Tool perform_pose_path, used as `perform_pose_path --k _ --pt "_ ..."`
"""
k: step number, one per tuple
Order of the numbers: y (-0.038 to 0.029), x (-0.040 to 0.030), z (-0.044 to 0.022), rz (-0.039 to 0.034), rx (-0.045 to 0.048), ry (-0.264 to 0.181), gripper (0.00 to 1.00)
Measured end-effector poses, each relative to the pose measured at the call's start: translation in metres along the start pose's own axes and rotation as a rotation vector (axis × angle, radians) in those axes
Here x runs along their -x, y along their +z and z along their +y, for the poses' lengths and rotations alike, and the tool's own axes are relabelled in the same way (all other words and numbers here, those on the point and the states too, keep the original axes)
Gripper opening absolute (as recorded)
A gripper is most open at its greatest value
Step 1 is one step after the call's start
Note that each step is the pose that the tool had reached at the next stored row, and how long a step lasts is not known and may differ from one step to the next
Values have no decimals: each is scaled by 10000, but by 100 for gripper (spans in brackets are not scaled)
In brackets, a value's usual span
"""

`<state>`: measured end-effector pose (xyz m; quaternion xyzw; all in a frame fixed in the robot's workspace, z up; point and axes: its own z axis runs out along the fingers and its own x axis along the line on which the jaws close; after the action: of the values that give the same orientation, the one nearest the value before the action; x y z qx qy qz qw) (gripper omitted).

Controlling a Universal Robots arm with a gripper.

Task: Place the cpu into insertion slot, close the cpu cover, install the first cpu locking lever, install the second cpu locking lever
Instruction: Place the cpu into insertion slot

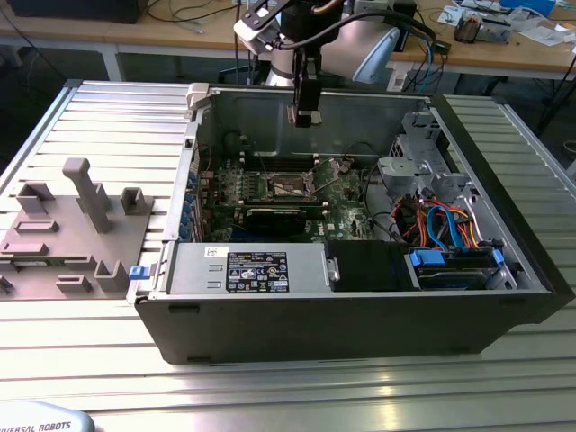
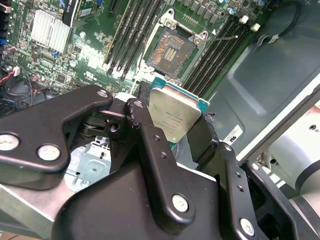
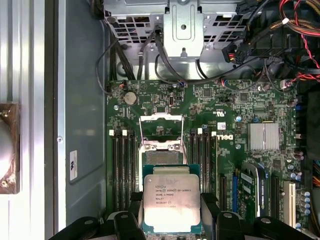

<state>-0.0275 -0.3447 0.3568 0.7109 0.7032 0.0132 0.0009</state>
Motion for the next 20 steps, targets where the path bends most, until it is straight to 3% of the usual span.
perform_pose_path --k 20 --pt "0 0 0 -2 3 129 54"
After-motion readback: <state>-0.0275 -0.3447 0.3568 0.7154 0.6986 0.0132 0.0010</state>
